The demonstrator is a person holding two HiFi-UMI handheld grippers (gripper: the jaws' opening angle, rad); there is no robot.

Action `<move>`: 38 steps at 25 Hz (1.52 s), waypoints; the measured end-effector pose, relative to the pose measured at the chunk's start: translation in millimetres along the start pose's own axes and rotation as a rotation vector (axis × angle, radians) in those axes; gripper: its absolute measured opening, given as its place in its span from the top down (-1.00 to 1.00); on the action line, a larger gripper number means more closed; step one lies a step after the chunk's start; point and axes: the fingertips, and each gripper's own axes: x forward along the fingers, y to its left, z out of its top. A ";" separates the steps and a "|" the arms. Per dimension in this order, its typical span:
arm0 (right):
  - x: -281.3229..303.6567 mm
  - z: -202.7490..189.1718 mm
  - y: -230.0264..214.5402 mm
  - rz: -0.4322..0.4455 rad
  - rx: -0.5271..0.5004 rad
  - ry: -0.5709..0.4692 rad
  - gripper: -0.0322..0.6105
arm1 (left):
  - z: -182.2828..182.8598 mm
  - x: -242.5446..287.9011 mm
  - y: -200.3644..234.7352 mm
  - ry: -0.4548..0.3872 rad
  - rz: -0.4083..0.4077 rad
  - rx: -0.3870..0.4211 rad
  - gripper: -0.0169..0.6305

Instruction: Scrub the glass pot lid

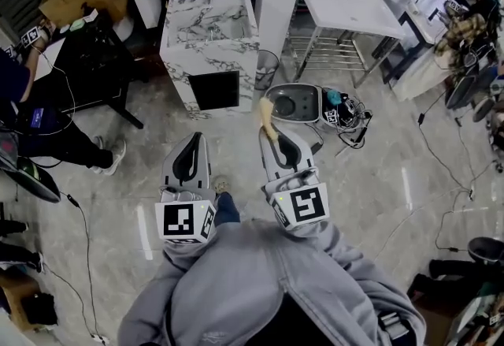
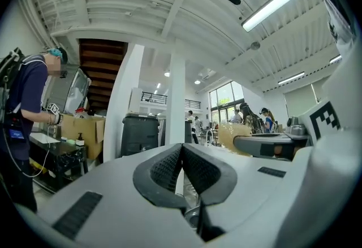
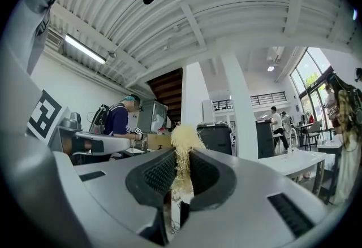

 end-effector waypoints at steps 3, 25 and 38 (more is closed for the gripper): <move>48.0 -11.2 -12.4 -0.004 0.005 0.020 0.73 | -2.9 38.7 27.7 0.002 -0.010 0.009 0.90; 264.3 -43.0 -54.8 -0.112 0.014 0.037 0.72 | -21.9 218.1 176.2 0.030 -0.140 0.008 0.90; 344.2 -53.3 -89.3 -0.065 0.012 -0.006 0.72 | -28.7 291.1 212.7 0.013 -0.110 0.020 0.90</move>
